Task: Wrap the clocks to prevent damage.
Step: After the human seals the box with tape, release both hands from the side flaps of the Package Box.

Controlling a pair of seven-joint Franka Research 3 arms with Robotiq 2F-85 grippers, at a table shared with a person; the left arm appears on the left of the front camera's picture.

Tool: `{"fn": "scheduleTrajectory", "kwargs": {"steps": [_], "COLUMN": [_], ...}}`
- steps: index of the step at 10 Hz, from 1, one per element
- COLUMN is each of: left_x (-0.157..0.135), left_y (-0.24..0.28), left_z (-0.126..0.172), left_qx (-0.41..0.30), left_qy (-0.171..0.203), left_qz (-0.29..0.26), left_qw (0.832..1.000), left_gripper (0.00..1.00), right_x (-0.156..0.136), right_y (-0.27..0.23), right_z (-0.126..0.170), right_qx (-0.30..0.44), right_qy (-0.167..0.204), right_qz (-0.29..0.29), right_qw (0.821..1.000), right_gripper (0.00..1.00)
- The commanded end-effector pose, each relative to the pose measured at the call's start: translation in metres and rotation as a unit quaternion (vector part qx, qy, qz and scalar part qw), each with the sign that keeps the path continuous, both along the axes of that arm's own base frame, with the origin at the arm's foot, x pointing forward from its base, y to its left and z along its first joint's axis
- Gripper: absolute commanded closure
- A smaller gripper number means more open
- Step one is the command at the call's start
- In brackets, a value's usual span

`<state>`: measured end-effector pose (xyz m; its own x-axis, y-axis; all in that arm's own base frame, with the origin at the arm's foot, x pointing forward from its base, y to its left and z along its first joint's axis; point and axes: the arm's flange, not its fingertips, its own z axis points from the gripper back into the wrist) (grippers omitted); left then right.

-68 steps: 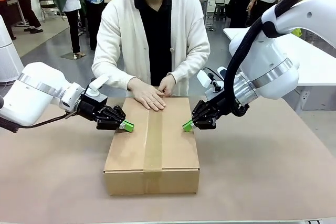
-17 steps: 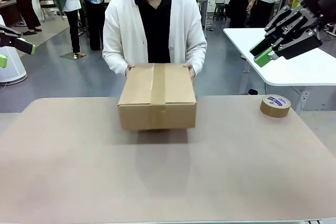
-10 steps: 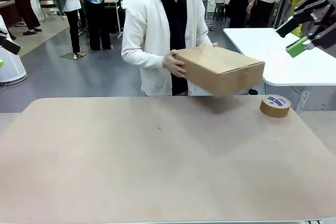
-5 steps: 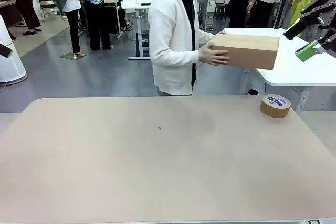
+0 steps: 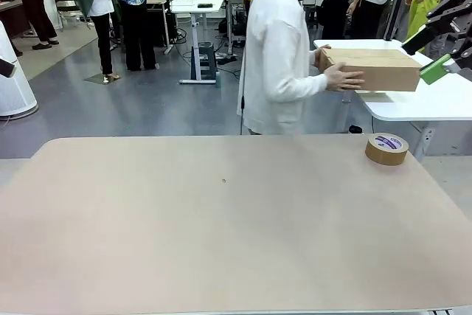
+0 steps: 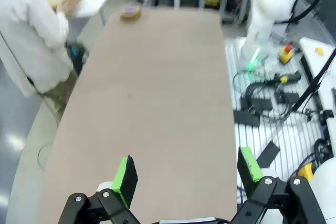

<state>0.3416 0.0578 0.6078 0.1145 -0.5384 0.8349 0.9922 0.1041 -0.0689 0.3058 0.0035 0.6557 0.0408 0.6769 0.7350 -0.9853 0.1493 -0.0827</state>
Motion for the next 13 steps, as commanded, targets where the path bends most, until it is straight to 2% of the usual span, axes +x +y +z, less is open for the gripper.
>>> {"fn": "scheduleTrajectory", "kwargs": {"steps": [1,2,3,5,6,7,9,10,11,13], "left_x": [0.024,0.027,0.025,0.023,0.02,0.016,0.01,0.01,0.015,0.015], "left_y": [0.045,0.06,0.073,0.098,0.104,0.107,0.104,0.101,0.12,0.12], "left_z": [-0.016,-0.025,-0.035,-0.055,-0.064,-0.068,-0.064,-0.061,-0.066,-0.066], "left_qx": [-0.113,-0.134,-0.15,-0.167,-0.171,-0.172,-0.161,-0.158,-0.164,-0.164], "left_qy": [0.015,0.016,0.019,0.017,-0.002,-0.023,-0.048,-0.062,-0.019,-0.019], "left_qz": [-0.025,-0.018,-0.015,0.008,0.037,0.065,0.08,0.083,0.069,0.069], "left_qw": [0.993,0.991,0.988,0.986,0.985,0.983,0.983,0.982,0.984,0.984], "left_gripper": [0.0,0.0,0.0,0.0,0.0,0.0,0.0,0.0,0.0,0.0], "right_x": [0.03,0.034,0.033,0.026,0.022,0.019,0.014,0.018,0.02,0.02], "right_y": [-0.068,-0.095,-0.115,-0.14,-0.147,-0.147,-0.135,-0.128,-0.149,-0.149], "right_z": [-0.01,-0.02,-0.03,-0.055,-0.063,-0.065,-0.057,-0.054,-0.062,-0.062], "right_qx": [0.172,0.232,0.259,0.254,0.257,0.247,0.229,0.209,0.233,0.233], "right_qy": [0.026,0.027,0.014,0.025,0.026,0.021,0.007,0.001,0.026,0.026], "right_qz": [0.012,-0.001,-0.016,-0.061,-0.067,-0.074,-0.07,-0.085,-0.077,-0.077], "right_qw": [0.985,0.972,0.966,0.965,0.964,0.966,0.971,0.974,0.969,0.969], "right_gripper": [0.0,0.0,0.0,0.0,0.0,0.0,0.0,0.0,0.0,0.0]}}
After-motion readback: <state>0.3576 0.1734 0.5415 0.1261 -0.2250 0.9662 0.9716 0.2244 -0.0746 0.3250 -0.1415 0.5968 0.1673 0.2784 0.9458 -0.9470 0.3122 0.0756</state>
